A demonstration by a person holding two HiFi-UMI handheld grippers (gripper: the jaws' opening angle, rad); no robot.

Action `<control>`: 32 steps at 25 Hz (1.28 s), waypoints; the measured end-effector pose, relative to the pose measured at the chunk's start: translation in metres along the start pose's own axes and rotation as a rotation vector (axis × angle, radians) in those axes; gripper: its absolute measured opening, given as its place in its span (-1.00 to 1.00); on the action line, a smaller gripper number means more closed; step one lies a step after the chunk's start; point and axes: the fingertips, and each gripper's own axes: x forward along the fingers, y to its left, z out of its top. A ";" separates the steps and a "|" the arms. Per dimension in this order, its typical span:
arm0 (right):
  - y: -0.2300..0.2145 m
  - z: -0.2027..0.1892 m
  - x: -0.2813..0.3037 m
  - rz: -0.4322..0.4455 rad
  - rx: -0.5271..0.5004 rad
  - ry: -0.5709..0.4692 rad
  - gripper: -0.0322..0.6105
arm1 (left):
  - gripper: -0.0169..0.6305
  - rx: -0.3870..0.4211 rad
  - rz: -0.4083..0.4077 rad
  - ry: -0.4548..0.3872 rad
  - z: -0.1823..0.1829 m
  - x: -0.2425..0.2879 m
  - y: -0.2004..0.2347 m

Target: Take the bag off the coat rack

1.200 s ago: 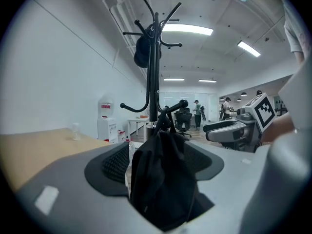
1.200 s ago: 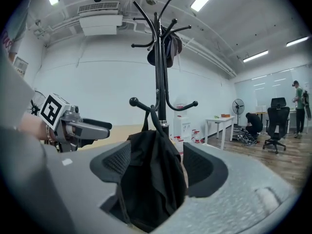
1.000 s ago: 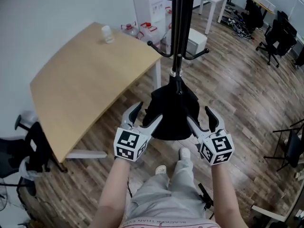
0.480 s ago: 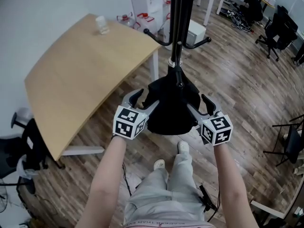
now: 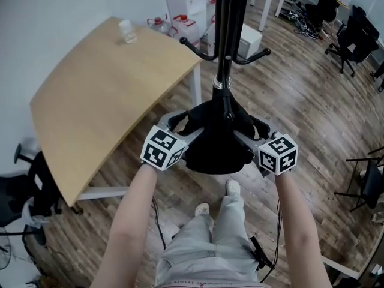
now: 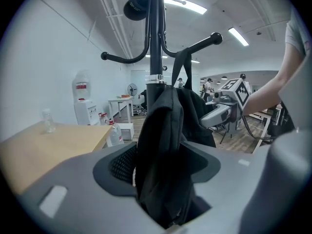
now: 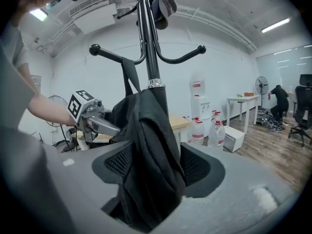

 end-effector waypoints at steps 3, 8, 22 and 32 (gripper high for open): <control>0.005 -0.002 0.009 0.062 -0.003 0.023 -0.08 | -0.16 0.012 -0.019 0.012 -0.001 0.005 0.000; 0.005 -0.002 0.013 0.021 -0.069 0.063 -0.46 | -0.57 0.052 0.068 0.053 -0.001 0.012 0.009; 0.000 0.014 -0.017 -0.257 -0.158 0.046 -0.70 | -0.68 -0.002 0.159 0.040 0.012 -0.008 0.006; 0.023 0.033 -0.040 -0.295 -0.150 -0.016 -0.70 | -0.69 -0.008 0.169 -0.036 0.031 -0.034 -0.003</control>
